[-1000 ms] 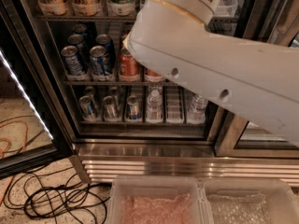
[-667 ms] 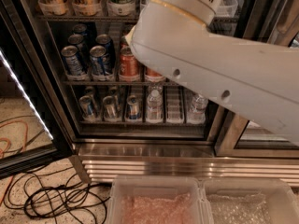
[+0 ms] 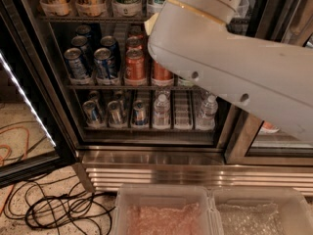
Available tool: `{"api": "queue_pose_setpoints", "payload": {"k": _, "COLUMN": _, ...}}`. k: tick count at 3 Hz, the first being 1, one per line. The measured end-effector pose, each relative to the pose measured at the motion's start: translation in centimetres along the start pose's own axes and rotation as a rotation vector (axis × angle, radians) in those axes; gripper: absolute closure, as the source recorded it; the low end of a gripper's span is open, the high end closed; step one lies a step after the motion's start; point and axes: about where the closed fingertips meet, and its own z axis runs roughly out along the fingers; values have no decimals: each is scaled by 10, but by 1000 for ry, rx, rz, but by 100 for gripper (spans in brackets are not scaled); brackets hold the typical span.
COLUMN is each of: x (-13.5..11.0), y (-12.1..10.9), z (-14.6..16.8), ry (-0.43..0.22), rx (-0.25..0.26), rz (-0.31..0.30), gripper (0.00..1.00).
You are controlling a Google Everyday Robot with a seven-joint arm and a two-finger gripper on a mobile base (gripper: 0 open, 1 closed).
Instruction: Pick 7up can from top shelf of fridge
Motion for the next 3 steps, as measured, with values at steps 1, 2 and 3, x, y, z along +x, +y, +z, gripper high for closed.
{"api": "queue_pose_setpoints", "payload": {"k": 1, "x": 0, "y": 0, "z": 0, "ry": -1, "rx": -1, "rz": 16, "gripper": 0}}
{"api": "queue_pose_setpoints", "payload": {"k": 2, "x": -2, "y": 4, "z": 2, "ry": -17, "rx": -9, "rz": 23, "gripper": 0}}
{"api": "queue_pose_setpoints", "payload": {"k": 3, "x": -17, "y": 17, "z": 18, "ry": -62, "rx": -21, "rz": 85, "gripper": 0}}
